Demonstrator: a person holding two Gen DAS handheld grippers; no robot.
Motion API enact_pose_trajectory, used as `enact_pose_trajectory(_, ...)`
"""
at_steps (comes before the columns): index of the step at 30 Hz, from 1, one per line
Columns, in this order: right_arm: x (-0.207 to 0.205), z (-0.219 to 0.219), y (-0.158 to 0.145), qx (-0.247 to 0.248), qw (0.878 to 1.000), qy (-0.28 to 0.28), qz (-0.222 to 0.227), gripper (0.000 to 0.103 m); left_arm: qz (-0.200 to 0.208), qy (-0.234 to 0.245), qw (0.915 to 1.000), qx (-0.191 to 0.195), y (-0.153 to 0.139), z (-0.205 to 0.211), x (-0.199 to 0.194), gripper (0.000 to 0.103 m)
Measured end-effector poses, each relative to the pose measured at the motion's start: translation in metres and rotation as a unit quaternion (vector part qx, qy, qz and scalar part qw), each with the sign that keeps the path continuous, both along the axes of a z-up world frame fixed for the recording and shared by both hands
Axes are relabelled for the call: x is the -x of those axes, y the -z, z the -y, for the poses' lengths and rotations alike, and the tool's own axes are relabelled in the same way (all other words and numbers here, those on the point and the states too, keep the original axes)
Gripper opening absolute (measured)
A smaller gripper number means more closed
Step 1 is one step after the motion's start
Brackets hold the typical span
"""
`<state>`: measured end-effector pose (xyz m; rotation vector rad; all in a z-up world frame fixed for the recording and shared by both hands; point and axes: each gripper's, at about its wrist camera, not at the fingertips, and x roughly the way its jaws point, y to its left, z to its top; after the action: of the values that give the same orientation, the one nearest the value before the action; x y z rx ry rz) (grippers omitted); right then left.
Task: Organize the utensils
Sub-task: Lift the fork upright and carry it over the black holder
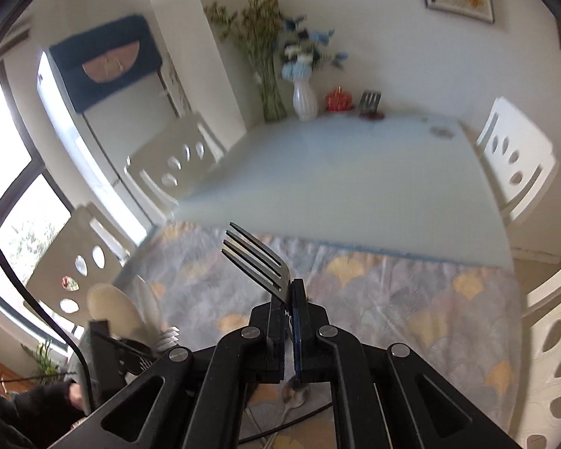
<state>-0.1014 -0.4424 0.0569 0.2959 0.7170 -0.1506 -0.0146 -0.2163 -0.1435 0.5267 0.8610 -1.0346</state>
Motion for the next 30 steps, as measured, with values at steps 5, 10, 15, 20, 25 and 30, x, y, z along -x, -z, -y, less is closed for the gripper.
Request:
enact_pose_trajectory(5, 0.016, -0.015, -0.045, 0.018, 0.999, -0.001, 0.045, 0.003, 0.0, 0.0, 1.0, 0.0, 0.0, 0.0, 0.001, 0.101)
enact_pose_trajectory(10, 0.023, -0.03, -0.081, 0.02, 0.996, -0.012, 0.085, 0.003, 0.001, 0.0, 1.0, 0.0, 0.001, 0.001, 0.0, 0.101)
enact_pose_trajectory(15, 0.02, -0.055, -0.104, 0.025, 0.993, -0.039, 0.111, 0.003, 0.001, 0.0, 1.0, 0.0, 0.001, 0.002, 0.001, 0.101)
enact_pose_trajectory(20, 0.005, -0.079, -0.104, 0.029, 0.991, -0.065, 0.114, 0.003, 0.001, 0.0, 1.0, 0.0, 0.001, 0.002, 0.002, 0.101)
enact_pose_trajectory(25, -0.014, -0.099, -0.096, 0.019, 0.989, -0.097, 0.11, 0.003, 0.001, 0.0, 1.0, 0.0, 0.002, 0.002, 0.002, 0.101)
enact_pose_trajectory(30, -0.032, -0.119, -0.079, 0.0, 0.987, -0.128, 0.095, 0.003, 0.001, 0.0, 1.0, 0.0, 0.002, 0.002, 0.002, 0.101)
